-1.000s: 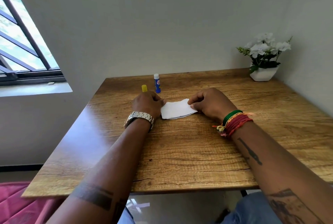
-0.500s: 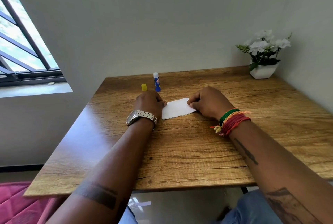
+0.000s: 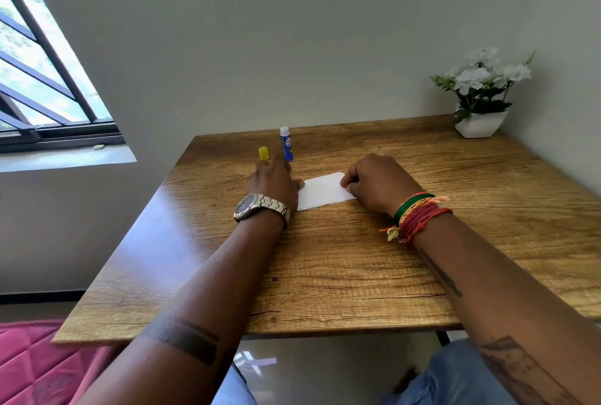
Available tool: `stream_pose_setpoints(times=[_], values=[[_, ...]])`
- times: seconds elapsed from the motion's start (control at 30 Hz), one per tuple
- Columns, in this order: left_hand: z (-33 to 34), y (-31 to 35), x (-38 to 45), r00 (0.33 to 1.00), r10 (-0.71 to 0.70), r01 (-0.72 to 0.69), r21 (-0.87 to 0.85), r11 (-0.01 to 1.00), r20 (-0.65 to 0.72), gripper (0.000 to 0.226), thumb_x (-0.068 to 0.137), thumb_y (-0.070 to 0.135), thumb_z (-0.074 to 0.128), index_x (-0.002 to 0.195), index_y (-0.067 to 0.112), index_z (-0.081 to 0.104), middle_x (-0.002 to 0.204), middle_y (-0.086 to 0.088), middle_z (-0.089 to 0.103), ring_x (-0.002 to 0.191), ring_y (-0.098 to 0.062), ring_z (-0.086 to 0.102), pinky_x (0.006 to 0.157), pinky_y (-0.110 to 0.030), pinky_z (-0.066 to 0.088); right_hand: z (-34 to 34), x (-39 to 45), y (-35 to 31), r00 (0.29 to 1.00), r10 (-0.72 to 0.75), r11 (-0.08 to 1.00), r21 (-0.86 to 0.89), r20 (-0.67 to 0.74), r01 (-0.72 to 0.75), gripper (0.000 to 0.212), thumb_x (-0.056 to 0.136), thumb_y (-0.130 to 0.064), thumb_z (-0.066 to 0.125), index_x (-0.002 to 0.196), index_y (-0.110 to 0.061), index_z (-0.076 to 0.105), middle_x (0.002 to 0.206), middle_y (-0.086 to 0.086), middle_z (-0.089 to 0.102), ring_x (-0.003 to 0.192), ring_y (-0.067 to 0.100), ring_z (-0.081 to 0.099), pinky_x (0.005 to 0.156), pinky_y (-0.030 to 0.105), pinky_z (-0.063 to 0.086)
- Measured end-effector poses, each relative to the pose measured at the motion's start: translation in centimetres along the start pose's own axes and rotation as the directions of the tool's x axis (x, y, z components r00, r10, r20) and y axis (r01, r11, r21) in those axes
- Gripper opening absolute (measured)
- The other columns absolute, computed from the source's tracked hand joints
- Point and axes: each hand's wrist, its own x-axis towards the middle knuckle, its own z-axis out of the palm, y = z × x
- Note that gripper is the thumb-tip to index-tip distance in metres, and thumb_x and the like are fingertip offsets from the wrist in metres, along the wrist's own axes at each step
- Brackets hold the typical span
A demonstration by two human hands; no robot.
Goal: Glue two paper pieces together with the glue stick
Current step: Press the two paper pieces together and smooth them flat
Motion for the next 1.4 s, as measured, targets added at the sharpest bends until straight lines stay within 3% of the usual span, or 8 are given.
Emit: stream_pose_setpoints(times=[0.07,0.17,0.27,0.4,0.5,0.63,0.9,1.4], values=[[0.1,-0.1,-0.1,0.999,0.031,-0.03,0.011,0.999,-0.034,0.035,0.088,0.031,0.075,0.117,0.019,0.059,0.124,-0.012,0.056,0.107,-0.034,0.061,0.088,-0.045,0.053,0.0,-0.1,-0.2,1.0,-0.004,1.0,-0.019,-0.001,0.004,0.025,0.097,-0.008,0.061,0.112,-0.016,0.079,0.126,0.004,0.072,0.118,0.022,0.063,0.1,0.03,0.046],[0.1,0.7,-0.3,0.932,0.332,-0.313,0.143,0.939,-0.145,0.01,0.092,0.026,0.068,0.102,0.024,0.071,0.109,-0.003,0.065,0.099,-0.027,0.062,0.084,-0.043,0.052,0.2,-0.1,-0.3,1.0,-0.004,1.0,-0.024,-0.01,0.004,0.025,0.097,-0.007,0.061,0.113,-0.016,0.078,0.126,0.005,0.071,0.117,0.022,0.064,0.1,0.031,0.047],[0.6,0.9,-0.9,0.879,0.474,-0.454,0.229,0.861,-0.041,0.018,0.094,0.032,0.063,0.108,0.031,0.075,0.108,0.003,0.067,0.103,-0.026,0.061,0.087,-0.043,0.048,0.2,0.1,0.0,1.0,0.0,1.0,-0.025,-0.003,0.0,0.025,0.097,-0.009,0.062,0.113,-0.017,0.078,0.126,0.005,0.071,0.116,0.022,0.064,0.098,0.03,0.047],[0.9,-0.9,-1.1,0.954,0.256,-0.283,0.18,0.942,0.158,0.042,0.097,0.051,0.052,0.133,0.031,0.061,0.137,0.005,0.055,0.125,-0.028,0.051,0.1,-0.047,0.038,0.0,0.1,0.2,1.0,0.002,1.0,0.004,0.013,-0.002,0.025,0.095,-0.009,0.061,0.108,-0.018,0.08,0.123,0.003,0.073,0.114,0.021,0.064,0.09,0.024,0.041],[0.7,-1.6,-1.1,0.94,0.259,-0.307,0.221,0.926,0.22,0.046,0.1,0.052,0.042,0.14,0.034,0.053,0.152,0.006,0.044,0.138,-0.029,0.04,0.11,-0.05,0.03,0.1,0.1,0.0,1.0,0.014,1.0,0.002,0.017,-0.014,0.025,0.095,-0.009,0.061,0.108,-0.018,0.08,0.123,0.003,0.073,0.113,0.021,0.064,0.091,0.025,0.044],[0.7,-2.2,-0.7,0.903,0.247,-0.323,0.173,0.931,0.353,0.05,0.103,0.054,0.032,0.151,0.041,0.036,0.168,0.004,0.014,0.154,-0.031,0.009,0.121,-0.057,0.012,1.4,-0.1,-0.9,0.994,-0.043,0.984,-0.177,-0.101,0.024,0.036,0.098,-0.032,0.058,0.133,-0.032,0.064,0.142,0.01,0.054,0.128,0.033,0.05,0.103,0.045,0.046],[1.1,-2.3,0.0,0.912,0.223,-0.291,0.161,0.943,0.344,0.051,0.1,0.062,0.03,0.149,0.052,0.031,0.169,-0.005,0.002,0.155,-0.032,-0.001,0.119,-0.059,0.001,4.7,-0.1,-1.9,0.996,0.016,0.976,-0.218,0.09,0.004,0.054,0.102,-0.053,0.022,0.154,-0.044,0.032,0.172,0.002,-0.003,0.156,0.035,-0.006,0.121,0.06,0.0],[1.2,-2.1,-1.2,0.95,0.069,-0.155,0.268,0.951,0.305,0.062,0.096,0.068,0.023,0.153,0.044,0.026,0.169,-0.006,-0.003,0.154,-0.038,-0.004,0.117,-0.065,-0.001,3.1,-1.8,-0.5,0.975,0.211,0.937,-0.3,0.071,-0.181,0.067,0.098,-0.056,0.022,0.161,-0.034,0.017,0.172,0.007,0.0,0.156,0.037,-0.001,0.122,0.059,0.006]])
